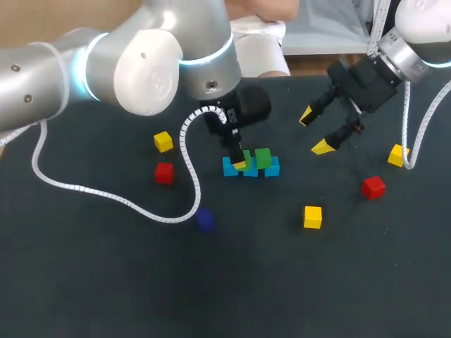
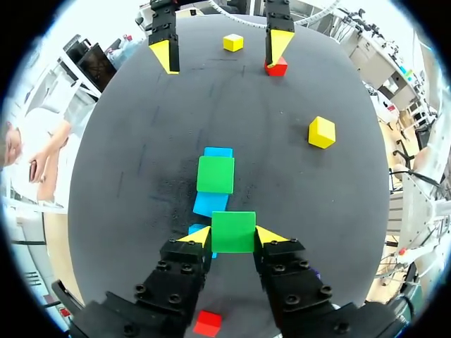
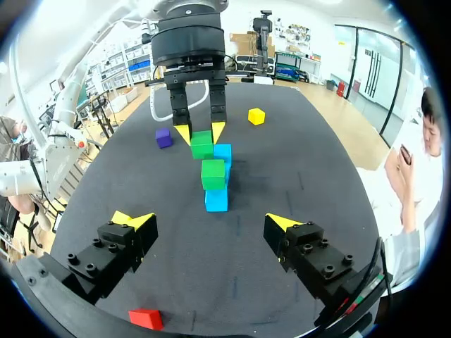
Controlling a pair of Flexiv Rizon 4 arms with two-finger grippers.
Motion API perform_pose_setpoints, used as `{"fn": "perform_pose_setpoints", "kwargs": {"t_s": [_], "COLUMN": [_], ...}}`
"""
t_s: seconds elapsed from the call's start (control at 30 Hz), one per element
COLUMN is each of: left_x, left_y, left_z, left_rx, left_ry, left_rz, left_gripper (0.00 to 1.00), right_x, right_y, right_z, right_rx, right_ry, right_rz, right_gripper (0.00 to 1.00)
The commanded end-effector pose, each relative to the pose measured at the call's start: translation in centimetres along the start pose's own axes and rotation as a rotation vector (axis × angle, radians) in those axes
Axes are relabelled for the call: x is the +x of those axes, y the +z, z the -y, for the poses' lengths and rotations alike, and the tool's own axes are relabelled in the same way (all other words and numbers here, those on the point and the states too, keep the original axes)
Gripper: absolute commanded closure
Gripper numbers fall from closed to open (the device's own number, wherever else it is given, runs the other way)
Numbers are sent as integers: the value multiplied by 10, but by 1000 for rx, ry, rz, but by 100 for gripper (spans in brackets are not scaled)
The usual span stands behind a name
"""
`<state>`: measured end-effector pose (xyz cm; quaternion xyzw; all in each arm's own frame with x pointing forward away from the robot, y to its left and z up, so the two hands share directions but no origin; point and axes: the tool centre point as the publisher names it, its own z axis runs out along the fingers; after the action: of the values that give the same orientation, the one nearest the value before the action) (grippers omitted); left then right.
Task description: Place the blue cubes, place green cubes on the blue cubes, place the yellow cubes on the green cubes, then place the red cubes on the yellow cubes, and place purple cube on the red cubes.
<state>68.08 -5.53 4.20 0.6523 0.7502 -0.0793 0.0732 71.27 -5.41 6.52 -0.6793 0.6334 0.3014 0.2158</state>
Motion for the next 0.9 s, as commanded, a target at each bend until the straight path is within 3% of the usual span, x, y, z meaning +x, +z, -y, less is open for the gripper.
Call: {"fn": "perform_pose_setpoints", "kwargs": {"t_s": [0.03, 0.9], "left_x": [-1, -3], "left_y": [0, 3], "left_z": [-1, -5], "left_rx": [-1, -29], "left_ry": [4, -1], "left_rz": [-1, -5], "left_gripper": [100, 100], "right_x": [0, 0], "right_y": [0, 0], "right_z": [-1, -1], "right_rx": [2, 2], "right_ry": [0, 0], "right_rz": [1, 1], "right_gripper": [0, 0]}}
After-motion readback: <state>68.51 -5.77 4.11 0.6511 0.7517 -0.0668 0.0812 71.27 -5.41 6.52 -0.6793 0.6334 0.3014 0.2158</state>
